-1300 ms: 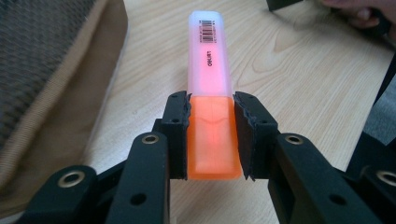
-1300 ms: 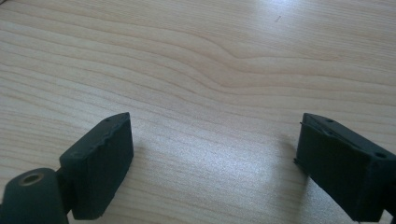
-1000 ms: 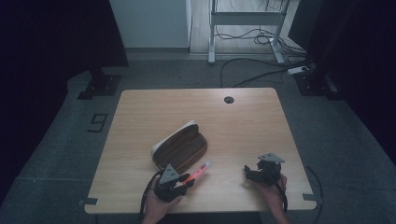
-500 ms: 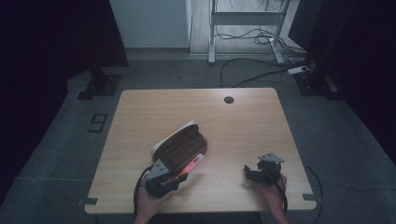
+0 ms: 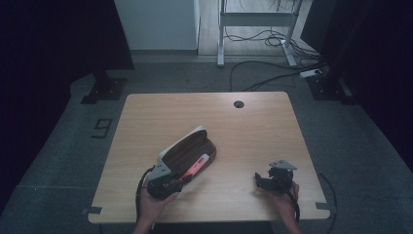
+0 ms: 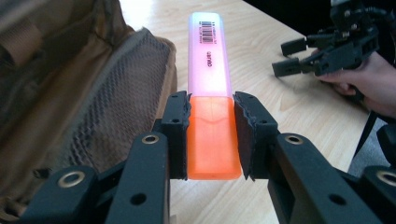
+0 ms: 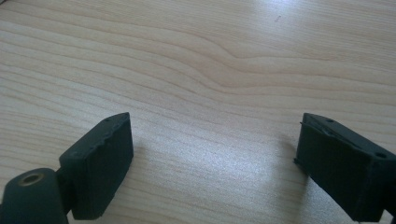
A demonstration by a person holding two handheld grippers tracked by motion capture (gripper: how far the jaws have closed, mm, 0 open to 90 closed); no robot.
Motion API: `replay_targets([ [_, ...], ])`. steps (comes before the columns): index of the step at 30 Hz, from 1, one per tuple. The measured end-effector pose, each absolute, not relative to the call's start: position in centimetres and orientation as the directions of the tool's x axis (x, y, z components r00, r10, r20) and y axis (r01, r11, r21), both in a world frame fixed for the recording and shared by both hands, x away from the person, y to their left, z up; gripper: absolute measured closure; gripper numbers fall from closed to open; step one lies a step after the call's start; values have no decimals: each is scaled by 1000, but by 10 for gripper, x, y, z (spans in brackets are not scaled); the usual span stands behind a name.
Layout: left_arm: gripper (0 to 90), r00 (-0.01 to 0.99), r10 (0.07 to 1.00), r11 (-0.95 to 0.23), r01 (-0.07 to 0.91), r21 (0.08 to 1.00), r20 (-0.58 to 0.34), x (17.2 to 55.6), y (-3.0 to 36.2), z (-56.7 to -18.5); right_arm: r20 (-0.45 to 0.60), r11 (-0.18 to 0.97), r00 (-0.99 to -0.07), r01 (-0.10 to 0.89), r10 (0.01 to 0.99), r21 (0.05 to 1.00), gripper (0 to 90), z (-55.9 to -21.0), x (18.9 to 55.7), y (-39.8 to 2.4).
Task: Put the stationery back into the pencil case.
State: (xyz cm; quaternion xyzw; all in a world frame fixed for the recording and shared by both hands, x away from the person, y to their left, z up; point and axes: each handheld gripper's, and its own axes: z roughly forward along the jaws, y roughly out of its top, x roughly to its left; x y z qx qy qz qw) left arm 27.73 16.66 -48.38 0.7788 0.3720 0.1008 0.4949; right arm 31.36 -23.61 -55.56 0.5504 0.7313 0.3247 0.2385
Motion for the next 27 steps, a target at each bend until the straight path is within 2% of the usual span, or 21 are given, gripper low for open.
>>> replay_targets([
  [27, 674, 664, 723, -242, 502, 830, -191, 311, 184, -477, 9, 183, -280, 651, 960, 737, 105, -556, 314, -236],
])
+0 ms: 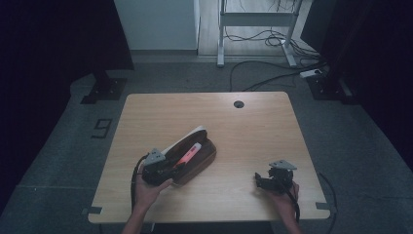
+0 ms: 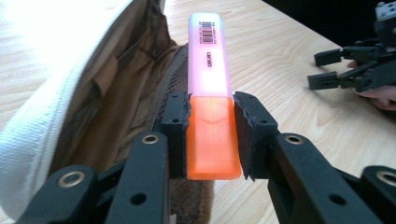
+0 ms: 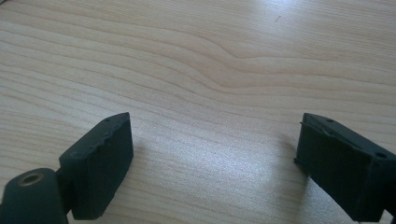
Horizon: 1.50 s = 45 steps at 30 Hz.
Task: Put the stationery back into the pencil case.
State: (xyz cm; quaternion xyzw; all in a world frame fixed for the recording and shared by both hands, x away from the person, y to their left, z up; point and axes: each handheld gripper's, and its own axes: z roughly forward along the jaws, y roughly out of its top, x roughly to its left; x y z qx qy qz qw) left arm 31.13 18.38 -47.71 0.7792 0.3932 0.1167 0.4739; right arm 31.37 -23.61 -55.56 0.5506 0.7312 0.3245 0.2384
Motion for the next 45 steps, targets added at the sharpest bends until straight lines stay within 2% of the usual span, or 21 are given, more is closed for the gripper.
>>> replay_targets([
  [24, 672, 596, 795, -283, 523, 804, -108, 327, 186, -492, 9, 183, -280, 651, 960, 737, 106, -556, 314, -236],
  [31, 539, 572, 815, -271, 517, 812, -92, 322, 186, -493, 9, 183, -280, 650, 960, 737, 106, -556, 314, -236],
  [35, 501, 564, 822, -259, 492, 831, -78, 314, 187, -489, 9, 183, -280, 650, 960, 737, 106, -556, 314, -236],
  [45, 486, 588, 802, -225, 463, 858, -107, 296, 187, -480, 8, 184, -281, 650, 960, 737, 106, -556, 314, -236],
])
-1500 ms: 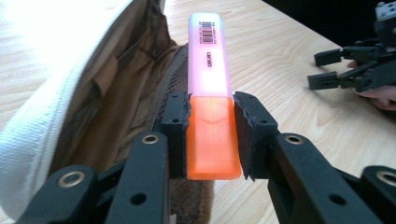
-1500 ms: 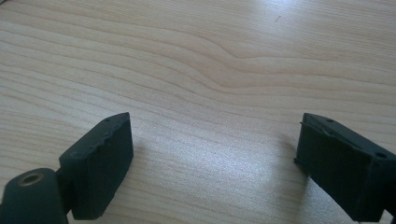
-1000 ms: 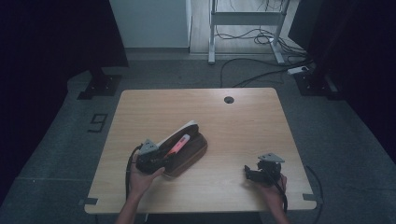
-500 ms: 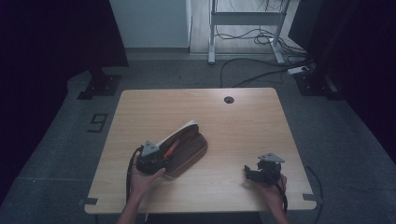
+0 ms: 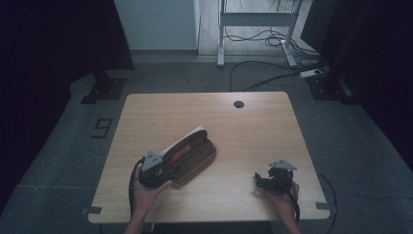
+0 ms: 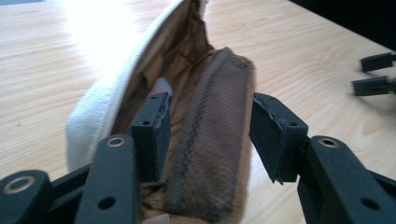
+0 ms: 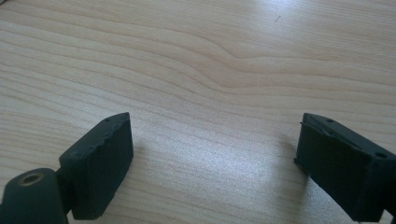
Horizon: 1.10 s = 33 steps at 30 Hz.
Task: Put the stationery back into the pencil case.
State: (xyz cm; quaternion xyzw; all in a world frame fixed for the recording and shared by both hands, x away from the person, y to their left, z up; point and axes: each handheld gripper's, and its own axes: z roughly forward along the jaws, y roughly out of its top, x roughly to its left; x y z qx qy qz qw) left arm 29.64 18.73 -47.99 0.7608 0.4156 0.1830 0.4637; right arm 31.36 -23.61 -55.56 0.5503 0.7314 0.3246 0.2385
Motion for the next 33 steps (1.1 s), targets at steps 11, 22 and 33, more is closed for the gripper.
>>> replay_targets([
  [11, 430, 600, 781, -205, 506, 838, -172, 271, 194, -488, 10, 183, -281, 651, 960, 737, 106, -556, 314, -236],
  [22, 409, 592, 787, -225, 535, 814, -171, 254, 202, -497, 12, 183, -282, 651, 959, 737, 106, -556, 314, -236],
  [33, 407, 570, 803, -219, 553, 804, -173, 251, 210, -510, 11, 183, -282, 651, 959, 737, 106, -556, 314, -236],
])
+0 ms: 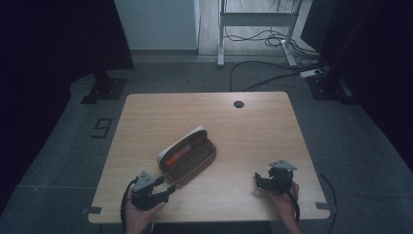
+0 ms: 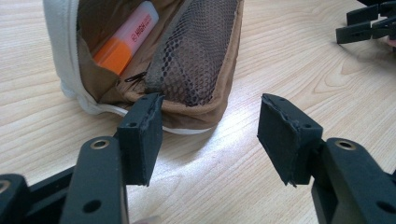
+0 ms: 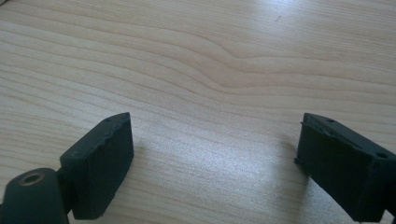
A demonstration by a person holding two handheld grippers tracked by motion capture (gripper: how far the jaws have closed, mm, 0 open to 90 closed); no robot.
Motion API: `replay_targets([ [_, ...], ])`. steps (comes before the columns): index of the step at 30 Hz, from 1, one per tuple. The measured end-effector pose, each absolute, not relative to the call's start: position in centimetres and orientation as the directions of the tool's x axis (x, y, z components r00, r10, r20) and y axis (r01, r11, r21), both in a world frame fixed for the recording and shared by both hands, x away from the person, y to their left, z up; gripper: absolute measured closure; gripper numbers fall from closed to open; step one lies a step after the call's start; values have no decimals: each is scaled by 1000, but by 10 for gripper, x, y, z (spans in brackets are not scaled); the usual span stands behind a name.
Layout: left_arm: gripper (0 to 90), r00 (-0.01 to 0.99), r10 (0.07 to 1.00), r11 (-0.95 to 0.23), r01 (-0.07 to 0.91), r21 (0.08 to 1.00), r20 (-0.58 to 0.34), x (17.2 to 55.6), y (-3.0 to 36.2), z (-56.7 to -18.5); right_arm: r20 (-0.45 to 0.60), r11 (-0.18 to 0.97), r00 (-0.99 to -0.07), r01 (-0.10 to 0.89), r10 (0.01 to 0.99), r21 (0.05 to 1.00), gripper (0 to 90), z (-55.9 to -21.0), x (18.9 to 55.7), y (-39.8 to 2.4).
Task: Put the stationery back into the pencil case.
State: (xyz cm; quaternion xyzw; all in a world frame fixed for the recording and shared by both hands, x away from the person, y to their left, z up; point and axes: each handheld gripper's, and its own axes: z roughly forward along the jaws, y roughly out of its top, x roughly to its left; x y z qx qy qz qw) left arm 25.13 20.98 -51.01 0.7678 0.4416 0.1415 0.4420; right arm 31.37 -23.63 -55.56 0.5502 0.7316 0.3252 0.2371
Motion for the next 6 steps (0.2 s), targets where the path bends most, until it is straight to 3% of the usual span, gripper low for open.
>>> replay_targets([
  [6, 407, 572, 802, -223, 553, 803, -172, 252, 209, -513, 10, 183, -281, 651, 960, 737, 106, -556, 314, -236],
])
